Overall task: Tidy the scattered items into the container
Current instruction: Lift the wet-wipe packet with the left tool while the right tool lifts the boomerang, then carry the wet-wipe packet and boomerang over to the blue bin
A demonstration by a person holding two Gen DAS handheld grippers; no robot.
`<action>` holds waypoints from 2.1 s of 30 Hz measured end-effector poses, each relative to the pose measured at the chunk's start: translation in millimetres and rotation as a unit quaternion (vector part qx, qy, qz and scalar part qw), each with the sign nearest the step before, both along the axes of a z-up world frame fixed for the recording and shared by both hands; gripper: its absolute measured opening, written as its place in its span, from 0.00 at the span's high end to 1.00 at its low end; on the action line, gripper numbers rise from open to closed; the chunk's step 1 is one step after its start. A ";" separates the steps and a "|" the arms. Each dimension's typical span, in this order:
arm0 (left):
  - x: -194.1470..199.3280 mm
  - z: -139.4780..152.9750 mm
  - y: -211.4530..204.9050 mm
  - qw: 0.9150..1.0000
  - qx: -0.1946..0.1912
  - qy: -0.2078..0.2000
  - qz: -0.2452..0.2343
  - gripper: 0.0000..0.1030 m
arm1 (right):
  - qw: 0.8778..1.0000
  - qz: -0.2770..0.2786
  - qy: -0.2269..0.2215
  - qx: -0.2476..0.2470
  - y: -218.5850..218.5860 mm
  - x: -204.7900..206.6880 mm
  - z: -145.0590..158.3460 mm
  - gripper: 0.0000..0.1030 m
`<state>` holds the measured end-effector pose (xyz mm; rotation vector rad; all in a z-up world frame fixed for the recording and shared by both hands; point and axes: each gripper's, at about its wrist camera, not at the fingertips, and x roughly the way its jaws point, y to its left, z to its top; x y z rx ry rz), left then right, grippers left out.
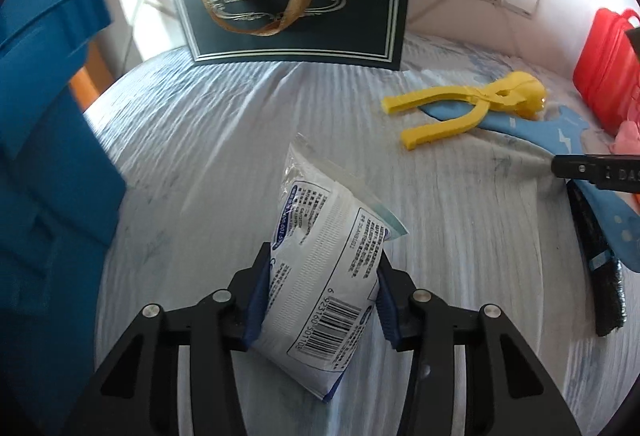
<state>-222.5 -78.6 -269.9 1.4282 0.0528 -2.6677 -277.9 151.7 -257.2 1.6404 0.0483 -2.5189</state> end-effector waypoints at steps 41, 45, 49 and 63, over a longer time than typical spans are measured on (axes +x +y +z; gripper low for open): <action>141.6 116.8 73.0 0.997 0.010 -0.001 -0.070 0.56 | 0.988 -0.055 0.001 -0.144 111.5 243.9 120.0 0.92; 161.4 138.6 78.9 0.997 0.011 0.009 -0.078 0.56 | 0.988 -0.063 0.010 -0.138 124.6 270.4 142.5 0.92; 178.8 159.0 86.5 0.996 0.013 0.019 -0.086 0.56 | 0.989 -0.072 0.021 -0.127 138.1 292.9 164.8 0.92; 226.4 248.1 104.8 0.994 0.029 0.052 -0.094 0.56 | 0.984 -0.105 0.088 -0.112 172.2 373.3 249.9 0.92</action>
